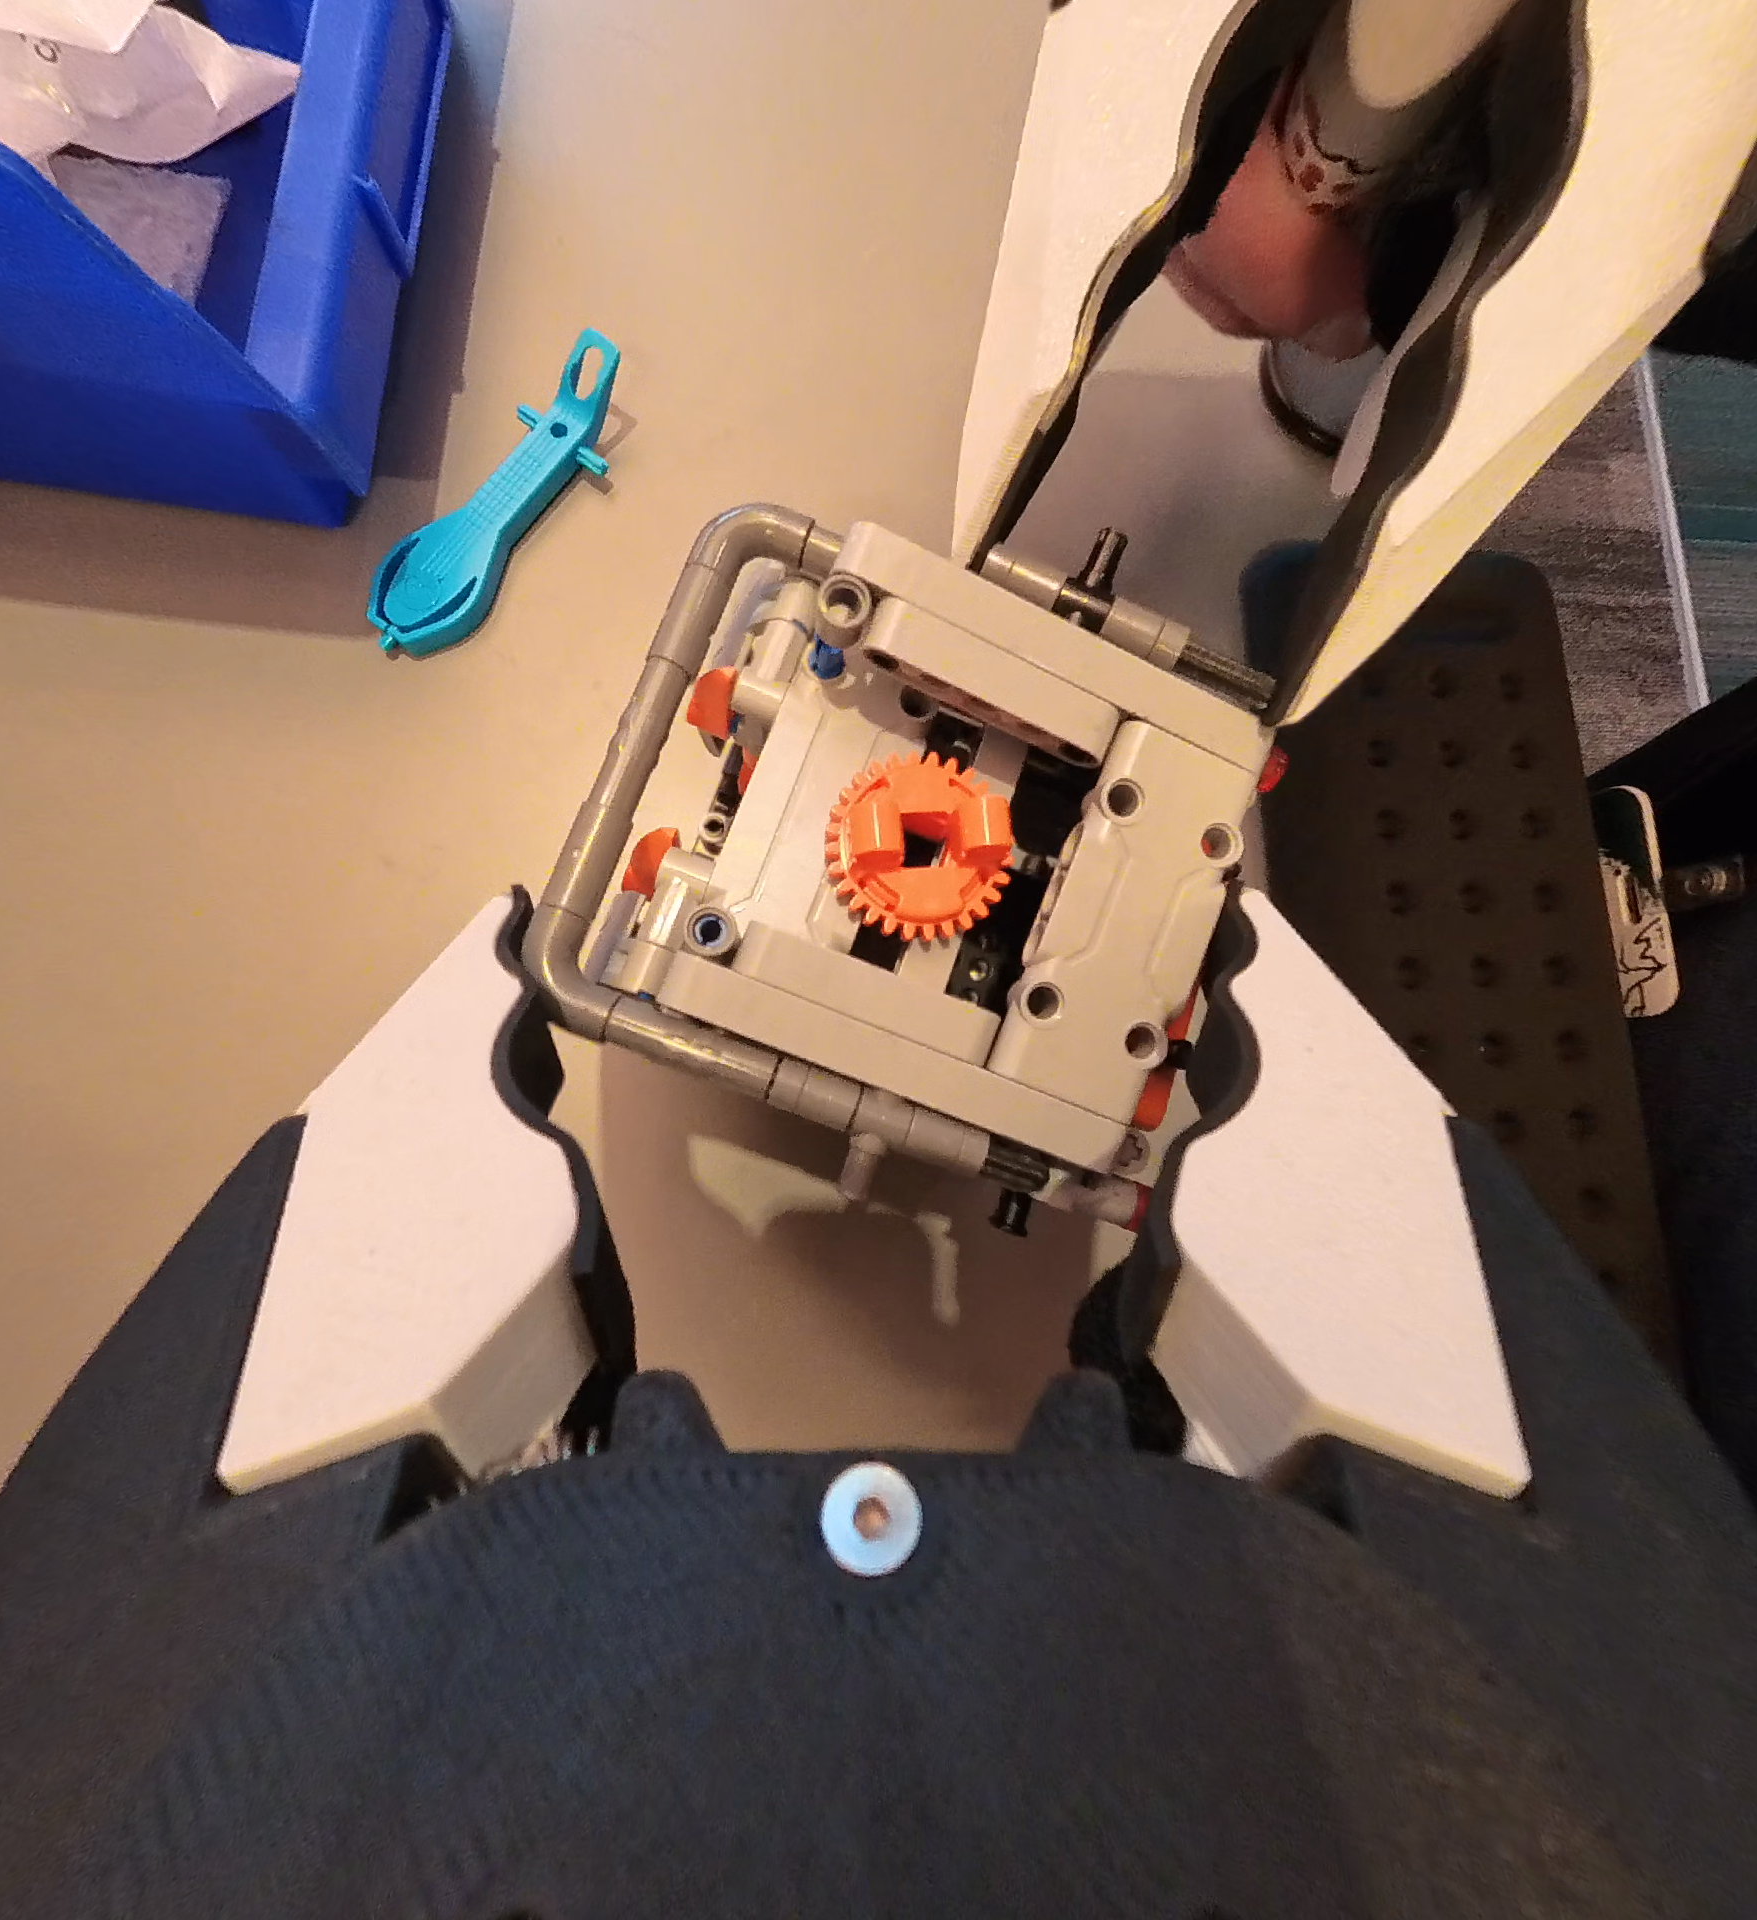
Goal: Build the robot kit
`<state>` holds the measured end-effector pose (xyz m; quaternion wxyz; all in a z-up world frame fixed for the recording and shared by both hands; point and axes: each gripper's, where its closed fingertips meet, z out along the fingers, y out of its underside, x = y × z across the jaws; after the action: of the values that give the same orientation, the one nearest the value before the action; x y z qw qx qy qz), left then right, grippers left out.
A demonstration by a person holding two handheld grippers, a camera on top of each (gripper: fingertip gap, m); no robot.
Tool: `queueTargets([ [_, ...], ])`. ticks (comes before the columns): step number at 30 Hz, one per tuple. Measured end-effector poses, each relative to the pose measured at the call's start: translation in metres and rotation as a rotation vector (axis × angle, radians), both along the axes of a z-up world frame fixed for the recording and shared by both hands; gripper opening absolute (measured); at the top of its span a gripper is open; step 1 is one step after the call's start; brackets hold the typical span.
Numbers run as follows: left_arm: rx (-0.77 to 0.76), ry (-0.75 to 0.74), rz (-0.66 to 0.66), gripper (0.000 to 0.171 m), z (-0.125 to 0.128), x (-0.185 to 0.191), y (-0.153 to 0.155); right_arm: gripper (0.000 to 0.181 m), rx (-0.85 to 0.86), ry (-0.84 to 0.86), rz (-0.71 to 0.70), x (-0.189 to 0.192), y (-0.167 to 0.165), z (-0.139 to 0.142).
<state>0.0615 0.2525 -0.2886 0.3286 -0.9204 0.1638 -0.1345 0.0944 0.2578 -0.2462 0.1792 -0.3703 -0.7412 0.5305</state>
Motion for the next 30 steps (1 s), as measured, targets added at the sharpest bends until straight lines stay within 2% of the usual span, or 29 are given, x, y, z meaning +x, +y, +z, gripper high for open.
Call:
queueTargets([
  [6, 0.001, 0.015, 0.006, 0.122, 0.001, -0.001, 0.002, 0.044, -0.217, -0.163, 0.019, -0.001, 0.003, 0.006],
  [10, 0.015, 0.068, 0.02, 0.121, 0.004, -0.003, -0.001, 0.044, -0.245, -0.178, 0.003, 0.0, 0.004, 0.004],
  [12, 0.049, 0.122, 0.026, 0.12, 0.014, -0.006, -0.002, 0.044, -0.234, -0.171, -0.001, 0.001, 0.002, 0.004],
  [15, 0.086, 0.176, 0.011, 0.109, 0.032, -0.001, -0.003, 0.044, -0.257, -0.173, -0.012, 0.001, 0.002, 0.005],
  [17, 0.1, 0.205, -0.033, 0.095, 0.037, 0.014, -0.004, 0.044, -0.249, -0.172, -0.018, 0.0, 0.0, 0.006],
  [19, 0.087, 0.26, -0.053, 0.076, 0.032, 0.025, -0.003, 0.044, -0.243, -0.166, -0.019, 0.0, -0.002, 0.008],
  [20, 0.079, 0.292, -0.06, 0.072, 0.027, 0.026, -0.002, 0.044, -0.239, -0.162, -0.023, 0.0, -0.002, 0.008],
  [24, 0.095, 0.29, -0.037, 0.07, 0.027, 0.03, 0.001, 0.044, -0.171, -0.138, -0.034, 0.001, 0.0, 0.008],
  [30, 0.115, 0.263, -0.039, 0.069, 0.027, 0.032, 0.002, 0.044, 0.06, -0.03, 0.024, 0.006, 0.0, 0.003],
])
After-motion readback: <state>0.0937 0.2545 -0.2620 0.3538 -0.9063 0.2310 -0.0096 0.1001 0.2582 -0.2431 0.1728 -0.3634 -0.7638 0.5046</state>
